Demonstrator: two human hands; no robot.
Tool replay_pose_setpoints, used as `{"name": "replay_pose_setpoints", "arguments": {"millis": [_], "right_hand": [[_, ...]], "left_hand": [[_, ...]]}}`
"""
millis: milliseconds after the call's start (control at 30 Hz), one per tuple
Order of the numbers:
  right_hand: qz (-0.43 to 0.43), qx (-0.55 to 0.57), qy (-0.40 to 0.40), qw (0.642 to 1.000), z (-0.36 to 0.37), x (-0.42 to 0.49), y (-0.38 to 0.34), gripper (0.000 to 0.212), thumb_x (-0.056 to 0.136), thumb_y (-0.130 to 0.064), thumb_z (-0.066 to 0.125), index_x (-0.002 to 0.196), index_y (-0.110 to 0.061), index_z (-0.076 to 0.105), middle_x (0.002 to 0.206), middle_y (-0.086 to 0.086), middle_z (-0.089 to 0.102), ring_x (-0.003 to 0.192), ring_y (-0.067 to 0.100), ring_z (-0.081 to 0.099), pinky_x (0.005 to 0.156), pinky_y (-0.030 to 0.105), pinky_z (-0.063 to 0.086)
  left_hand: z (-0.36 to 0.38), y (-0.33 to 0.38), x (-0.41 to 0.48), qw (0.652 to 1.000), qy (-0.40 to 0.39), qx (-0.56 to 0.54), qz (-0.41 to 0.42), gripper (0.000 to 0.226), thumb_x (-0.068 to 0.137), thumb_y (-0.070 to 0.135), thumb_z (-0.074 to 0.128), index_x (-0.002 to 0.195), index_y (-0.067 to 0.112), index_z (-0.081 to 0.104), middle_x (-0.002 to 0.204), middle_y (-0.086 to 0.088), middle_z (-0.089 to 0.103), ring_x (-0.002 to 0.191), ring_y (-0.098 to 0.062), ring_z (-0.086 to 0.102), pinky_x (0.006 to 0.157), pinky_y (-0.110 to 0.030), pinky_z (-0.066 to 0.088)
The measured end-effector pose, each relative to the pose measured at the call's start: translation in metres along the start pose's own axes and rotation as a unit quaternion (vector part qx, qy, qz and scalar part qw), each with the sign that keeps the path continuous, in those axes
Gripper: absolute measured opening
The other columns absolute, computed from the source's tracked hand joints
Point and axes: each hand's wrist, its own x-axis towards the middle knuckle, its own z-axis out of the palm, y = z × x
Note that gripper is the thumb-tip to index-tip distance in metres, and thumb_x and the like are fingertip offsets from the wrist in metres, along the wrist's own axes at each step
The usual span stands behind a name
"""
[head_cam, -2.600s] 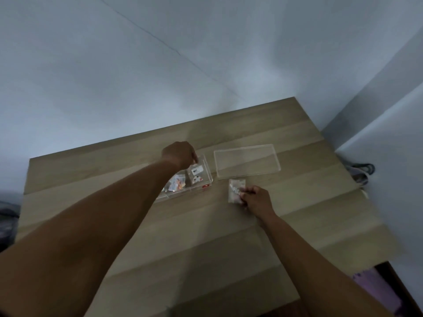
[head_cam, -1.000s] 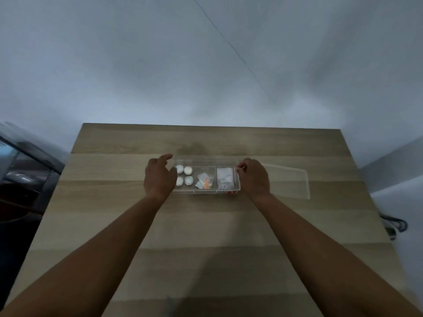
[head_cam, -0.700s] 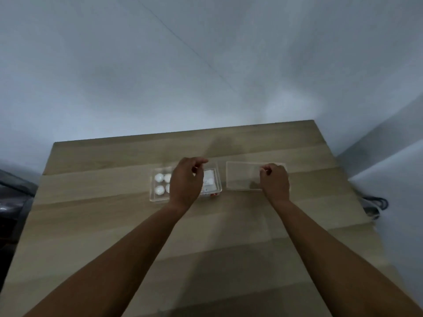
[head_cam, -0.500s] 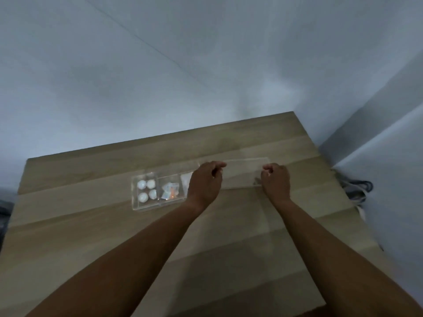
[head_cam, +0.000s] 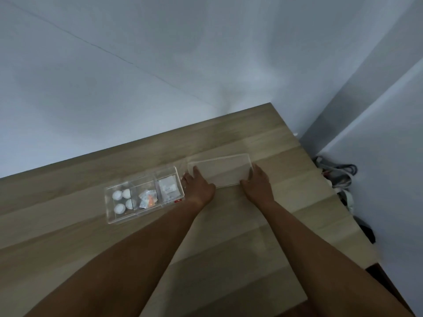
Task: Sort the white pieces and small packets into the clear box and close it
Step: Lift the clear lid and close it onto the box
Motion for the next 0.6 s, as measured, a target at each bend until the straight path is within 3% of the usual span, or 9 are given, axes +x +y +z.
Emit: {"name": "replay_pose_setpoints", "arguments": {"millis": [100, 333, 467, 600], "right_hand": [[0.002, -0.007, -0.003, 1.0, 0.004, -0.002, 0.0, 0.074, 0.086, -0.025, 0.059, 0.147, -0.004, 0.023, 0.15, 0.018, 0.034, 0.139, 0.032, 0.029, 0.114, 0.042, 0.03], [0.057, 0.092, 0.066, 0.992, -0.005, 0.0, -0.005, 0.057, 0.083, -0.016, 0.059, 0.134, 0.004, 0.04, 0.137, 0.024, 0.046, 0.126, 0.036, 0.043, 0.107, 0.045, 0.039], [0.091, 0.136, 0.121, 0.979, -0.013, 0.001, -0.016, 0.035, 0.082, -0.013, 0.057, 0.111, 0.007, 0.052, 0.124, 0.026, 0.049, 0.113, 0.038, 0.049, 0.096, 0.038, 0.041], [0.047, 0.182, 0.109, 0.976, -0.007, -0.005, -0.039, 0.007, 0.082, -0.012, 0.057, 0.083, -0.006, 0.053, 0.099, 0.017, 0.051, 0.089, 0.024, 0.05, 0.077, 0.033, 0.038]], "left_hand": [[0.003, -0.003, -0.002, 0.999, 0.025, -0.005, 0.02, 0.084, 0.086, 0.021, 0.056, 0.151, 0.007, 0.006, 0.157, -0.025, 0.015, 0.146, -0.04, 0.009, 0.121, -0.047, 0.014], [-0.004, -0.002, -0.014, 0.985, 0.087, -0.13, 0.066, 0.068, 0.09, 0.014, 0.051, 0.151, 0.01, 0.022, 0.155, -0.013, 0.033, 0.142, -0.028, 0.033, 0.118, -0.039, 0.028], [-0.023, 0.0, -0.024, 0.962, 0.18, -0.185, 0.091, 0.052, 0.091, 0.011, 0.054, 0.143, 0.011, 0.043, 0.144, -0.011, 0.051, 0.13, -0.024, 0.05, 0.11, -0.039, 0.04], [-0.054, -0.012, -0.032, 0.929, 0.266, -0.235, 0.107, 0.041, 0.09, 0.007, 0.056, 0.131, 0.013, 0.058, 0.129, -0.008, 0.064, 0.114, -0.018, 0.061, 0.101, -0.03, 0.047]]}}
